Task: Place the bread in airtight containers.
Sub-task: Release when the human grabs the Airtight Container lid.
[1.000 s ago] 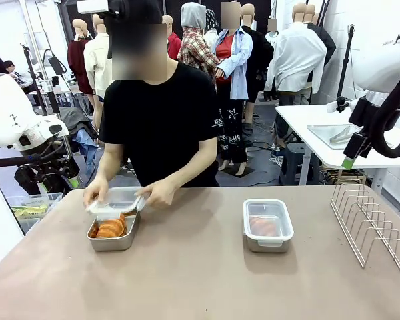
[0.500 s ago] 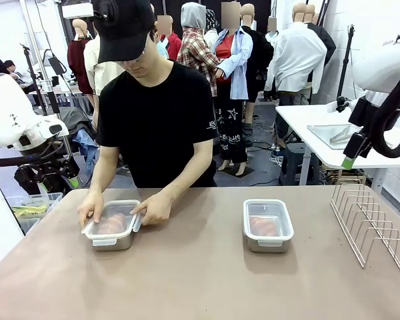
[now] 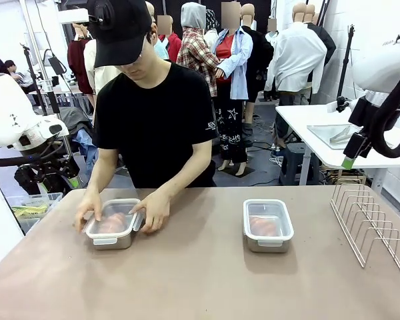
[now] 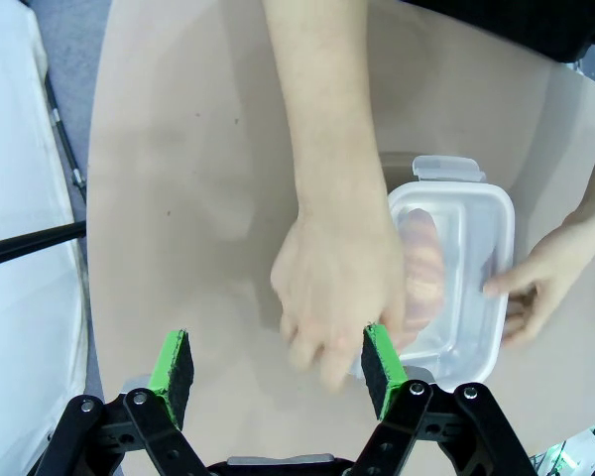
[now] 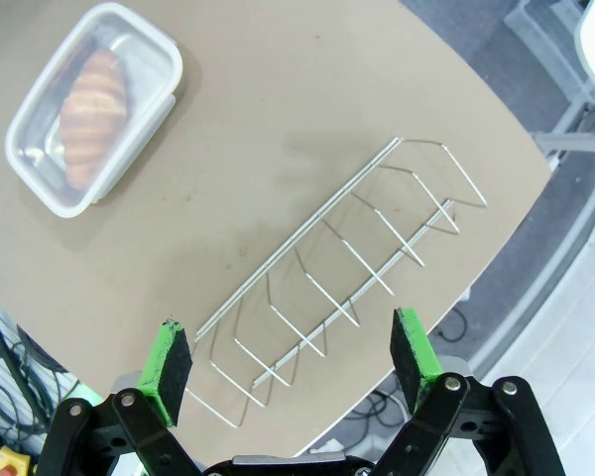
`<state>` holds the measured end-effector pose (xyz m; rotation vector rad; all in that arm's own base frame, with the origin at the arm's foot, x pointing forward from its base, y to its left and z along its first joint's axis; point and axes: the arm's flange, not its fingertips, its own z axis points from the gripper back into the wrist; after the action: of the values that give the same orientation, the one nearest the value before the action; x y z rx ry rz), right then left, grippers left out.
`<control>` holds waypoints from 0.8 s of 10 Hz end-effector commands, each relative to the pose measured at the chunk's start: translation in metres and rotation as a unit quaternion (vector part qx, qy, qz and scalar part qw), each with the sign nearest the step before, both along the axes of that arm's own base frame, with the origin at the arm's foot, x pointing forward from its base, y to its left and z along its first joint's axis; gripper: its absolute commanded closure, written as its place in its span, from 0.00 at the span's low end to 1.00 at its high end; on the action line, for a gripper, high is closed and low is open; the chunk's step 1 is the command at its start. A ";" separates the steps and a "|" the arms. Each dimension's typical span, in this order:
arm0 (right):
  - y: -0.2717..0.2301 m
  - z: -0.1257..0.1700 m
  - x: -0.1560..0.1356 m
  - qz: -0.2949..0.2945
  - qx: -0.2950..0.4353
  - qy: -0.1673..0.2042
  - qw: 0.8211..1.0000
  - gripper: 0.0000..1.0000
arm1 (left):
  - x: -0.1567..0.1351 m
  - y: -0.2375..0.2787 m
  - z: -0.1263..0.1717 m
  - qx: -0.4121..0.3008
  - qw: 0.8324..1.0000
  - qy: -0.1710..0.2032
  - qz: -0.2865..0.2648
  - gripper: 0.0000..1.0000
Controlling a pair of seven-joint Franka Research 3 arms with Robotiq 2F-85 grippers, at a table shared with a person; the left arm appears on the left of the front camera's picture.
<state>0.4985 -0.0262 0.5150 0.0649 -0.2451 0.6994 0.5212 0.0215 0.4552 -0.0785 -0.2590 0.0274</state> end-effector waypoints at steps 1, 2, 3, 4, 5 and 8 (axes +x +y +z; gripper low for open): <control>0.000 0.001 0.002 -0.001 -0.005 0.004 1.000 0.00 | -0.001 0.001 0.002 0.001 1.000 -0.002 0.001 0.12; 0.000 0.001 0.002 -0.001 -0.005 0.004 1.000 0.00 | -0.001 0.001 0.002 0.001 1.000 -0.002 0.001 0.12; 0.000 0.001 0.002 -0.001 -0.005 0.004 1.000 0.00 | -0.001 0.001 0.002 0.001 1.000 -0.002 0.001 0.12; 0.000 0.001 0.002 -0.001 -0.005 0.004 1.000 0.00 | -0.001 0.001 0.002 0.001 1.000 -0.002 0.001 0.12; 0.000 0.001 0.002 -0.001 -0.005 0.004 1.000 0.00 | -0.001 0.001 0.002 0.001 1.000 -0.002 0.001 0.12; 0.000 0.001 0.002 -0.001 -0.005 0.004 1.000 0.00 | -0.001 0.001 0.002 0.001 1.000 -0.002 0.001 0.12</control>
<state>0.4985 -0.0262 0.5150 0.0649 -0.2452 0.6993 0.5212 0.0215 0.4552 -0.0785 -0.2590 0.0274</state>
